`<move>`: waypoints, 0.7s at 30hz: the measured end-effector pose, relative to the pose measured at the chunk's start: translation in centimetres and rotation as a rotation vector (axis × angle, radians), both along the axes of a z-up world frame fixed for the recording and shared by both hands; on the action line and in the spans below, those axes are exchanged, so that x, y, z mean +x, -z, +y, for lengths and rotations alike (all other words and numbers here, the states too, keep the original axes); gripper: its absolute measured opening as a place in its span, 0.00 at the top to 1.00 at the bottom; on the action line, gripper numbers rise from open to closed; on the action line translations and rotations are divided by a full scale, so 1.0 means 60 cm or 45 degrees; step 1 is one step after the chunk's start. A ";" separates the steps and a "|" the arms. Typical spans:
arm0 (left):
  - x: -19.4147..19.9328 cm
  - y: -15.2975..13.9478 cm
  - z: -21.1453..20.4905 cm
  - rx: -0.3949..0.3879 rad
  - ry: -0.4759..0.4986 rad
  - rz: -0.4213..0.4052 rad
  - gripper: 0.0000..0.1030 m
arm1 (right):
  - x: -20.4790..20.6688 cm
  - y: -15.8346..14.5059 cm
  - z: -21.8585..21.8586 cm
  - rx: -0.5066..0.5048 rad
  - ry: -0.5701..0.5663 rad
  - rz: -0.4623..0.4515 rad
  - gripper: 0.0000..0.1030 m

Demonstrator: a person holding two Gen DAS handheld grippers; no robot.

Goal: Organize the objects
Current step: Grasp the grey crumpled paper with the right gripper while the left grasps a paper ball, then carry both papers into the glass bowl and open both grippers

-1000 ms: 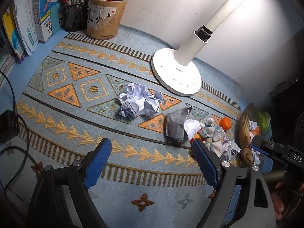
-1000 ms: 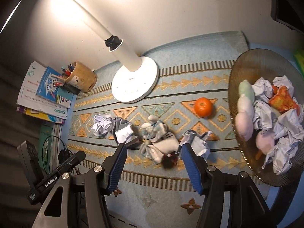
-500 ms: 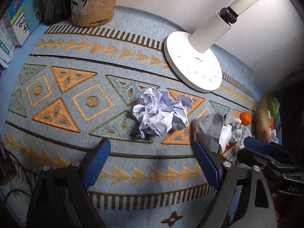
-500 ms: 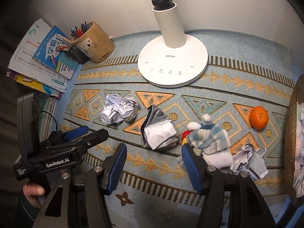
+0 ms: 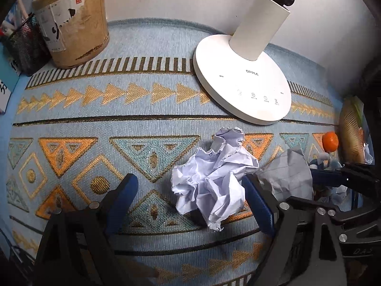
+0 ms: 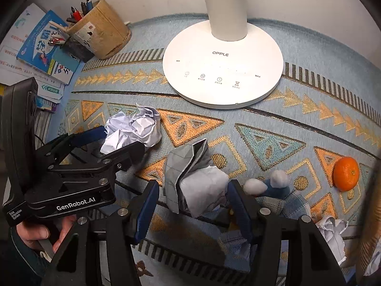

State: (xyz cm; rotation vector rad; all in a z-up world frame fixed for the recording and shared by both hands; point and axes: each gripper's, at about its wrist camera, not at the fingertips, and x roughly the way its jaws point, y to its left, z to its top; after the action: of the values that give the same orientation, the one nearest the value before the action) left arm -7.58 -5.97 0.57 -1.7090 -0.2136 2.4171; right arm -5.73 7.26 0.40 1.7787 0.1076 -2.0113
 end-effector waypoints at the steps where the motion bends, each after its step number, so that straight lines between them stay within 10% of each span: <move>1: 0.000 -0.001 0.001 0.005 0.013 0.010 0.19 | -0.002 0.004 0.001 0.001 0.000 -0.007 0.43; 5: -0.005 -0.006 -0.003 0.118 0.042 0.027 0.60 | -0.005 0.017 0.005 -0.032 0.032 -0.035 0.48; 21: 0.059 -0.109 0.011 0.150 -0.014 0.153 0.67 | 0.036 -0.081 0.047 -0.213 0.088 0.107 0.56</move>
State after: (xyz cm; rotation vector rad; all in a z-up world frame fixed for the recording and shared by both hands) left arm -4.03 -5.29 7.08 -1.5115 -0.3419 2.4521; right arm -3.55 10.08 5.29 1.6157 -0.0948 -2.0782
